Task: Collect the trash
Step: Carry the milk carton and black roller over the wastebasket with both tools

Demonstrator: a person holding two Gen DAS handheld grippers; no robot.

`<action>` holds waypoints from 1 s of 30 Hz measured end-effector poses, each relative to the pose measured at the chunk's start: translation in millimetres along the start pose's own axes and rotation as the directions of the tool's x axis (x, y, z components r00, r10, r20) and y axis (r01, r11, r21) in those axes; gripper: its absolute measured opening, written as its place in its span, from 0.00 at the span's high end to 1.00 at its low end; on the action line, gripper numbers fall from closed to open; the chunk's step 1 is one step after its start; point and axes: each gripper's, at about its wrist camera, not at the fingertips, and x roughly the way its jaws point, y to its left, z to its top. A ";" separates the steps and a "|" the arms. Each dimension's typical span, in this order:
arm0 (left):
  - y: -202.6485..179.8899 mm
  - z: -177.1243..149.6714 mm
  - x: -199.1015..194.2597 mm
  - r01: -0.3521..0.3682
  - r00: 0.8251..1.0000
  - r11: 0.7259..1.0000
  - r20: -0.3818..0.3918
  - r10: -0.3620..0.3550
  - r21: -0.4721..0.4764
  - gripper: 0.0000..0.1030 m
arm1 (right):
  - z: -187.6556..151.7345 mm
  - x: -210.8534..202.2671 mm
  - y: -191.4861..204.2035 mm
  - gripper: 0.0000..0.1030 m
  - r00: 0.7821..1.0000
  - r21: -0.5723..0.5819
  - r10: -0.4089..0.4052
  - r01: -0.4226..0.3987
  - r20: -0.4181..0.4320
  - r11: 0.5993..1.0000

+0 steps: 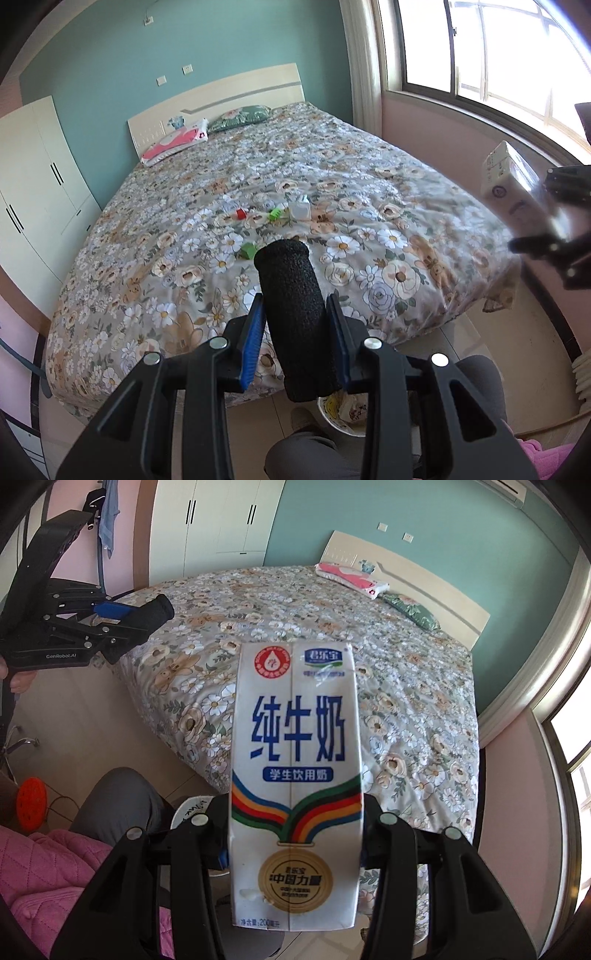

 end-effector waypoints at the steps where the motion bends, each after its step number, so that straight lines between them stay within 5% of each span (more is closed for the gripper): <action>1: -0.1 -4.9 7.6 0.005 1.000 1.000 -0.014 -0.005 -0.004 0.65 | -4.5 11.0 1.6 0.53 1.000 0.006 0.019 -0.018 -0.018 1.000; 10: -10.9 -55.7 87.7 0.074 0.982 0.996 -0.169 -0.081 -0.047 0.65 | -42.2 104.9 30.7 0.53 0.977 0.036 0.153 -0.150 -0.149 0.988; 30: -49.5 -169.1 238.2 0.142 0.869 0.981 -0.458 -0.186 -0.129 0.65 | -123.4 263.5 102.2 0.53 0.875 0.121 0.307 -0.282 -0.375 0.952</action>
